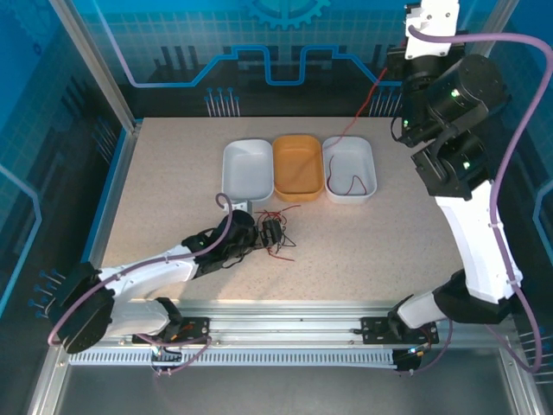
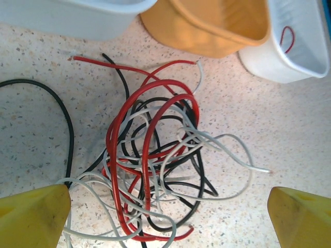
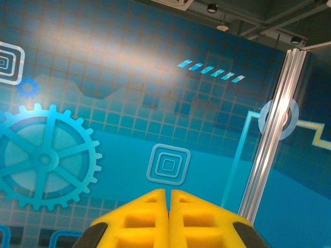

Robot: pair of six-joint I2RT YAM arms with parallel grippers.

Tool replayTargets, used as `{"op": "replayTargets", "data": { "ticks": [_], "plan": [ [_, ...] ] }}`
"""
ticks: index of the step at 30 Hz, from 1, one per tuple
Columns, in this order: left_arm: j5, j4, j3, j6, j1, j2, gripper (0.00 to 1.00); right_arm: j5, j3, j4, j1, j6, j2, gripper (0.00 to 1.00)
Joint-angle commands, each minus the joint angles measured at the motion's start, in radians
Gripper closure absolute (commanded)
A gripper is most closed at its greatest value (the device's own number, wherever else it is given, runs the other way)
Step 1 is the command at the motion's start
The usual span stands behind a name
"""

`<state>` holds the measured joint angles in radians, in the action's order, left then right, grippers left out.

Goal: Untangle the cables

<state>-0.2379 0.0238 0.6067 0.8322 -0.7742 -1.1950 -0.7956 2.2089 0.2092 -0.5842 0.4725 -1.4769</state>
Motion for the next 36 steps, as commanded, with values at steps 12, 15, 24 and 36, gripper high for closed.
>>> {"op": "replayTargets", "data": {
  "ticks": [12,15,24,36],
  "plan": [
    [-0.046,0.105,-0.010,-0.022,0.007,0.098,0.01,-0.030,0.420,-0.038,0.116,0.113,-0.396,1.00],
    [-0.048,0.105,-0.012,-0.025,0.007,0.097,0.01,-0.043,0.398,-0.042,0.153,0.113,-0.400,1.00],
    [-0.036,0.078,-0.004,-0.026,0.007,0.064,0.01,0.031,0.161,0.080,0.251,-0.096,-0.280,1.00],
    [-0.039,0.065,-0.013,-0.010,0.007,0.048,0.01,0.135,0.048,0.171,0.252,-0.248,-0.232,1.00]
  ]
}}
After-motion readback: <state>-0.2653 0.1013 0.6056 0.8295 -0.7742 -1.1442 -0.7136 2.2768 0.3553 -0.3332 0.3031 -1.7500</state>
